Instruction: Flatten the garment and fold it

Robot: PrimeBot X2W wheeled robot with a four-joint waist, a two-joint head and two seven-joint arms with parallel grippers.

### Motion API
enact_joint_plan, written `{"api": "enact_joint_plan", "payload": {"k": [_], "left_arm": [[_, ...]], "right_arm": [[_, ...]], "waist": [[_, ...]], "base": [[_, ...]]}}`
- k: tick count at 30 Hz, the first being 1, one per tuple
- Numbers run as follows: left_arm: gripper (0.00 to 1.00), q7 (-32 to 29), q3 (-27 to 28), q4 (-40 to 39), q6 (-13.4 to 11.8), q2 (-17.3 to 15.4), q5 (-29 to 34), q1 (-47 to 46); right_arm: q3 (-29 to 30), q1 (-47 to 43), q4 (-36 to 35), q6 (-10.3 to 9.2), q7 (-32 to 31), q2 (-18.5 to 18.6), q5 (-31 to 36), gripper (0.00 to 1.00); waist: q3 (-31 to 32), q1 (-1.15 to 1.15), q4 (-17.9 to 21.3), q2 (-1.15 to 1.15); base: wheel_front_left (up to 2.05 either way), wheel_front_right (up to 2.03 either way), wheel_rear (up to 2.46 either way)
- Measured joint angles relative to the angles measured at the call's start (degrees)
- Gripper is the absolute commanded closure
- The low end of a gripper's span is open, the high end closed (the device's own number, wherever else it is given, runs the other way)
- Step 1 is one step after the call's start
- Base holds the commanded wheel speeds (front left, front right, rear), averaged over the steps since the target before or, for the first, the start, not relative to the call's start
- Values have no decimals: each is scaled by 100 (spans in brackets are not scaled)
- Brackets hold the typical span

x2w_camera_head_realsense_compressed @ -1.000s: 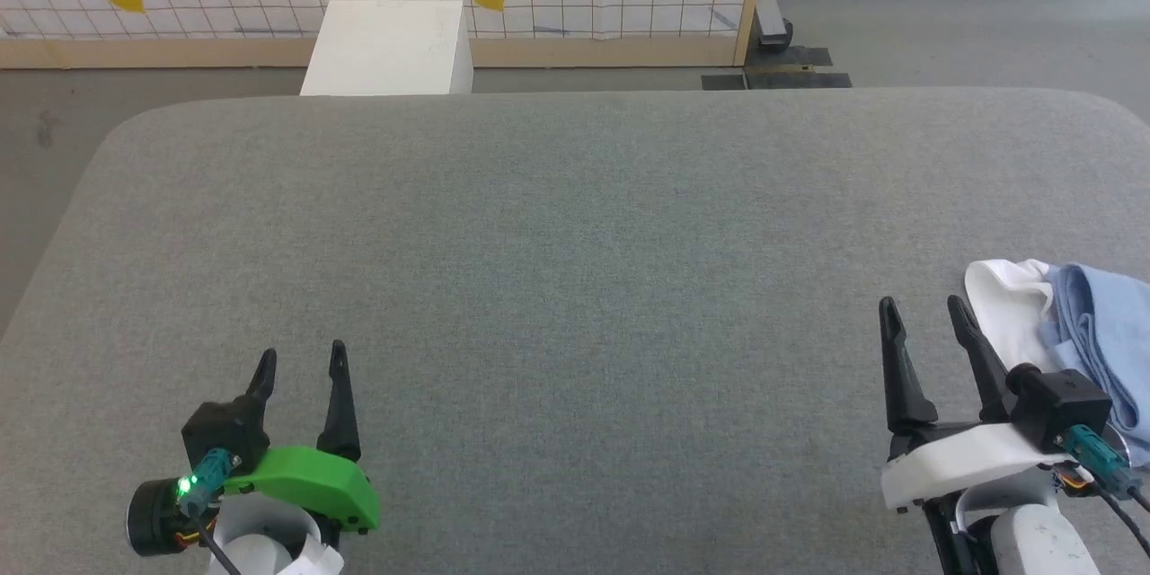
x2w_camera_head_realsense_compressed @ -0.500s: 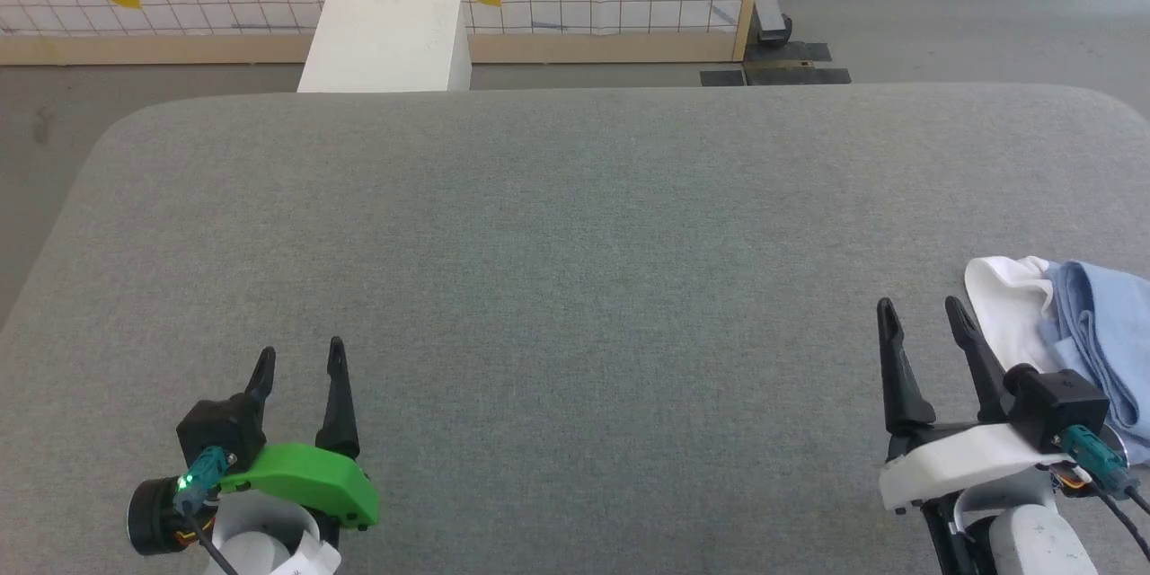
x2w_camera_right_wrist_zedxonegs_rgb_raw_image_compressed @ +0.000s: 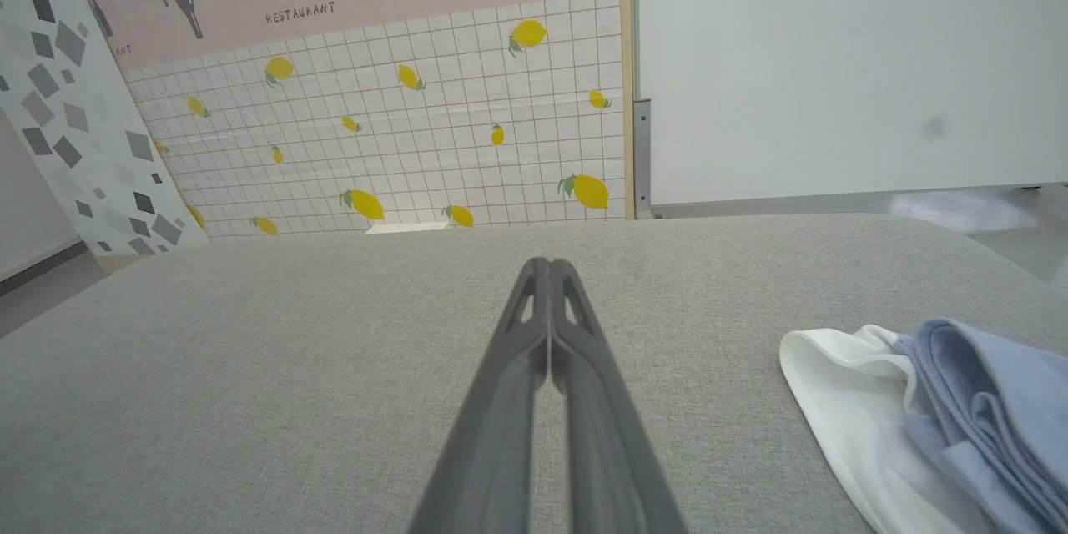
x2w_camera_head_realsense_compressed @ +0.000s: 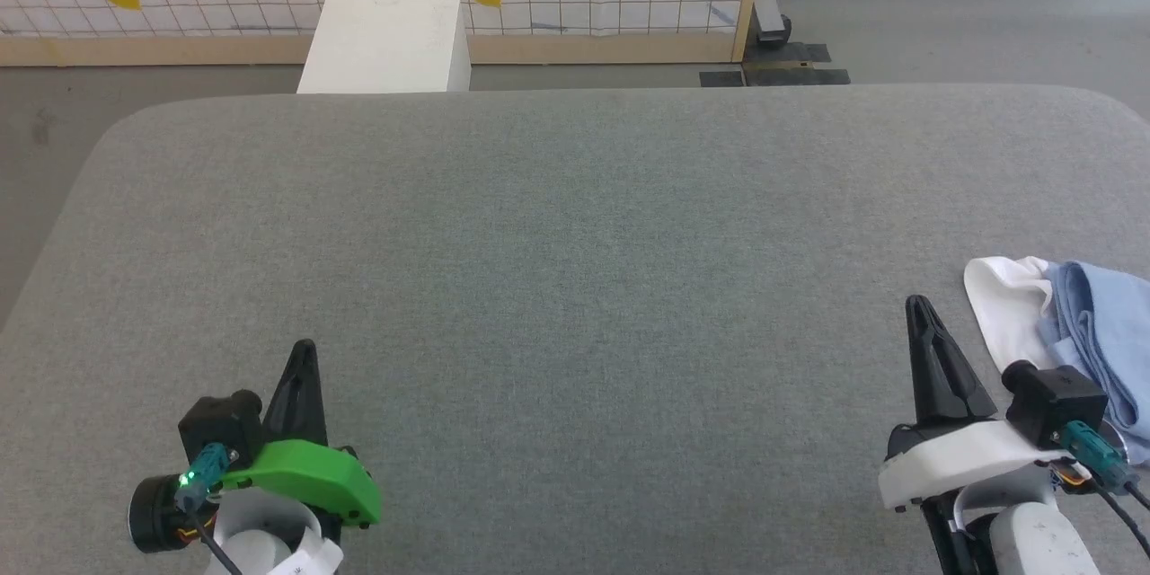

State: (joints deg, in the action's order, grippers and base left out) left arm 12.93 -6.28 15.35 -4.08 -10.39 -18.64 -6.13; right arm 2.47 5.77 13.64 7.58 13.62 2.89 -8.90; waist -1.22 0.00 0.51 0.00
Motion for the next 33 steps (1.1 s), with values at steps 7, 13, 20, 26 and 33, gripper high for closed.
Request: {"api": "enact_joint_plan", "payload": {"k": [7,13,20,26,33], "left_arm": [[100,-81,31,-98,10,45,142,29],[100,-154,67,-170,51,97,256,50],[100,-225,112,-276,57,133,330,57],[100,-281,149,-341,98,158,393,87],[100,-380,177,-448,107,205,556,133]], "right_arm": [[-11,-2,-84,0,-63,0,55,100],[-26,-7,-162,0,-155,0,126,100],[-36,-54,-241,0,-231,0,169,100],[-51,-111,-310,0,-310,0,192,100],[-60,-118,-387,0,-387,0,243,100]], "waist": [[8,0,-3,0],[15,0,-6,0],[22,0,-9,0],[29,0,-12,0],[36,0,-15,0]], "base": [[0,0,0],[0,0,0],[0,0,0],[0,0,0],[0,0,0]]}}
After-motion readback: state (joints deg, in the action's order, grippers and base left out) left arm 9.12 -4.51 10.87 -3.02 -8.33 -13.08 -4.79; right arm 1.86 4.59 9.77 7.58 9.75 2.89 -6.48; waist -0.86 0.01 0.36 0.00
